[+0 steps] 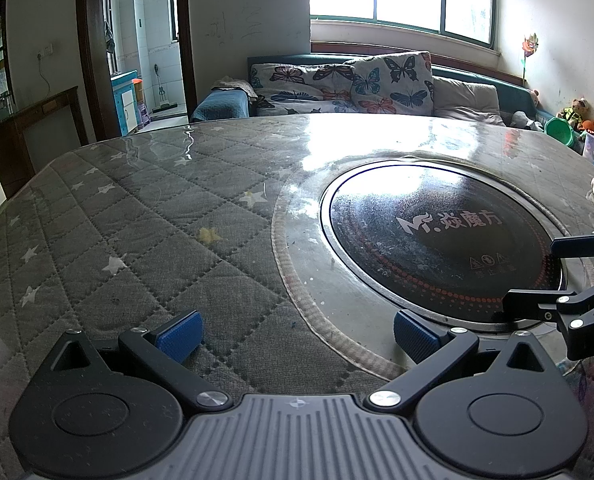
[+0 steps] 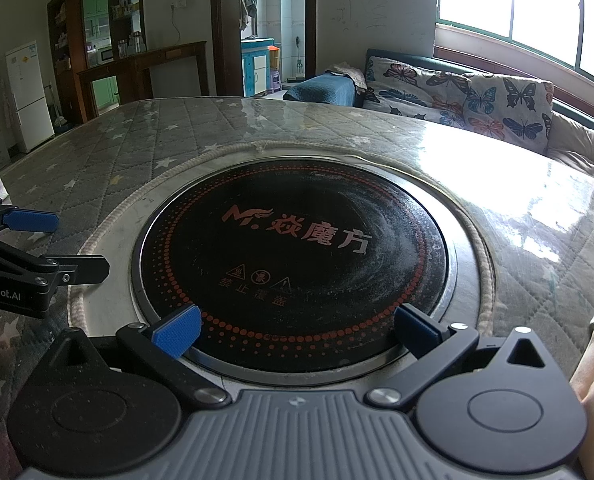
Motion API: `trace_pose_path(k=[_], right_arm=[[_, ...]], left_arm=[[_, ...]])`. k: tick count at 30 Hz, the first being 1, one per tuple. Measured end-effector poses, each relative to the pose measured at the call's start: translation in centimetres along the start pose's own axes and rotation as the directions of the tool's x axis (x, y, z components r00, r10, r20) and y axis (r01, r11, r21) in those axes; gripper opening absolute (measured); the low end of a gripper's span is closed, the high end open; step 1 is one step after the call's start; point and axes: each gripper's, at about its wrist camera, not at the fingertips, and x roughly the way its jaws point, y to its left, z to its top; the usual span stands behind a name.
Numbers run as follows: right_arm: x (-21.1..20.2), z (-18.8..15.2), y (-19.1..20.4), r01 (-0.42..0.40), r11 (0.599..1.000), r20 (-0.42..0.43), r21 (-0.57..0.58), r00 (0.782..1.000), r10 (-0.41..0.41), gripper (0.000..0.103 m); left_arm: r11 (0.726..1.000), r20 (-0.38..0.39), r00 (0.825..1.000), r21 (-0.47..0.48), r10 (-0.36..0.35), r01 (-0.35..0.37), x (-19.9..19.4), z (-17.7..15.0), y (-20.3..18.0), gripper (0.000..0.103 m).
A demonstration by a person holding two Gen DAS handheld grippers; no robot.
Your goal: Fold clothes
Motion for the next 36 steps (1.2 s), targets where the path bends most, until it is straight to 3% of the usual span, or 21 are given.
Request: trace_pose_path(k=[36], right_arm=[[-0.06,-0.02,-0.04,0.000,1.000,0.000,0.000,1.000,0.000,0.103]], left_arm=[[1.000,0.000,1.000,0.000,0.000,0.000,0.01,-0.01,0.03,0.103]])
